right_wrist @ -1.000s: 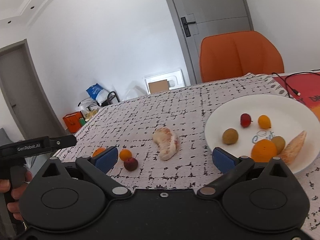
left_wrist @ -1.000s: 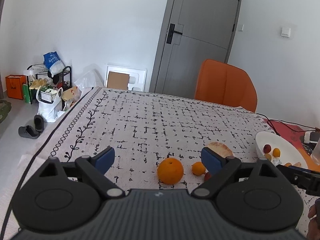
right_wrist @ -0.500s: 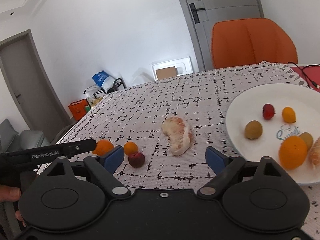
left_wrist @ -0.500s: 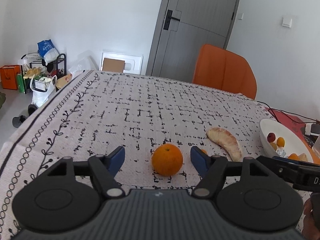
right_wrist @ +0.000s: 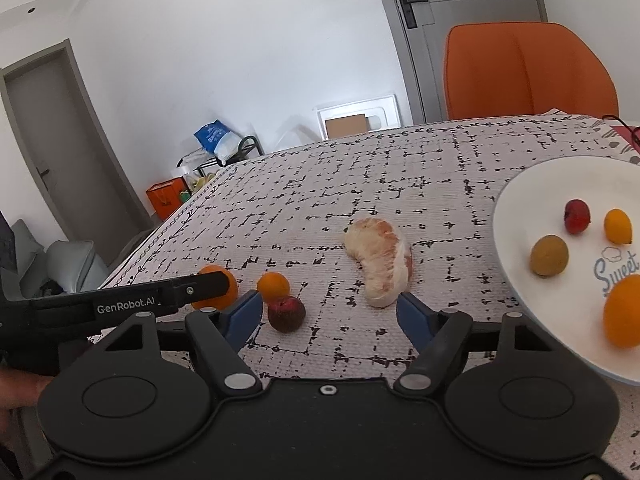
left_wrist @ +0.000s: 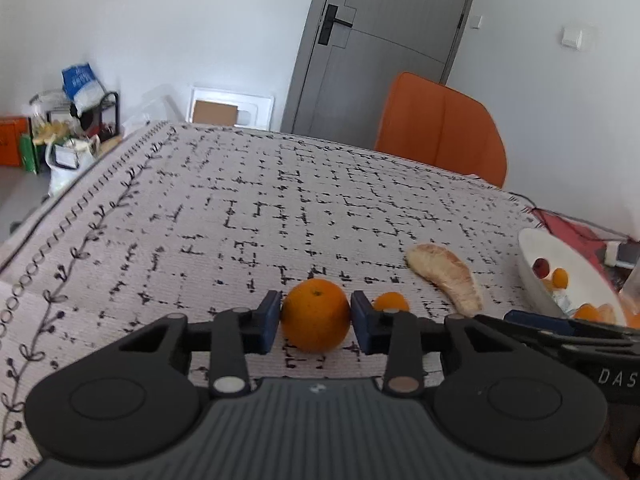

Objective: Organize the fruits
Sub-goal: 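Grasp the large orange with the left tool while the right tool grasps the red plum, then carry the orange with the left tool while the right tool carries the plum to the bowl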

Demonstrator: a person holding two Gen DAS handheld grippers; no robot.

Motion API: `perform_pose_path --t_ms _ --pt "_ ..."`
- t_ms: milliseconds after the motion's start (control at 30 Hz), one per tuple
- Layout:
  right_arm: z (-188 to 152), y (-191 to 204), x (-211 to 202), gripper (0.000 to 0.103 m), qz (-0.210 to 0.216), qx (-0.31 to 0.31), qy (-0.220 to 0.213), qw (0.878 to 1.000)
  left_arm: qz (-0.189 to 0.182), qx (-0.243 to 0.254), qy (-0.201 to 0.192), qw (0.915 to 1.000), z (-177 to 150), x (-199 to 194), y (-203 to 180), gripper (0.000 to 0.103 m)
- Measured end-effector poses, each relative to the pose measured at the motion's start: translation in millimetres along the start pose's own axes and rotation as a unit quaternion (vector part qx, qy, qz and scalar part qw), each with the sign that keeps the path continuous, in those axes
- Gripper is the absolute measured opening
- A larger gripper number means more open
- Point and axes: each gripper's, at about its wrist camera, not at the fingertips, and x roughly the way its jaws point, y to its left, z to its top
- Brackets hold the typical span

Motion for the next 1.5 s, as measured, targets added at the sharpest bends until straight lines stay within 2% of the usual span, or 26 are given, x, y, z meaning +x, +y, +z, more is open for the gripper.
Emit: perform_pose_path --t_ms 467,667,767,867,933,1000,1100,1233,1500 --pt "1 21 18 0.063 0.021 -0.018 0.017 0.999 0.022 -0.022 -0.011 0.9995 2 -20 26 0.036" --pt "1 30 25 0.060 0.023 -0.028 0.022 0.999 0.026 -0.030 -0.021 0.9990 4 -29 37 0.028" --pt "1 32 32 0.059 0.017 -0.030 0.030 0.999 0.022 -0.030 -0.019 0.9991 4 -29 39 0.028" --pt "-1 32 34 0.052 0.012 -0.032 0.030 0.999 0.019 -0.021 -0.010 0.9996 3 -27 35 0.031" --pt "-1 33 35 0.035 0.007 -0.036 0.029 0.999 0.027 -0.013 -0.009 0.9995 1 -26 32 0.033" --pt "-1 31 35 0.024 0.008 -0.031 0.032 0.999 0.022 -0.016 0.000 0.9996 -1 -22 32 0.037" --pt "0 27 31 0.024 0.006 -0.029 0.030 0.999 0.021 -0.023 0.023 0.9993 -5 -11 33 0.038" --pt "0 21 21 0.024 0.002 -0.024 0.022 0.999 0.028 -0.020 0.019 0.9992 -7 -10 29 0.038" --pt "6 9 0 0.024 -0.012 -0.010 -0.004 1.000 0.012 -0.001 -0.005 0.9999 3 -21 10 0.038"
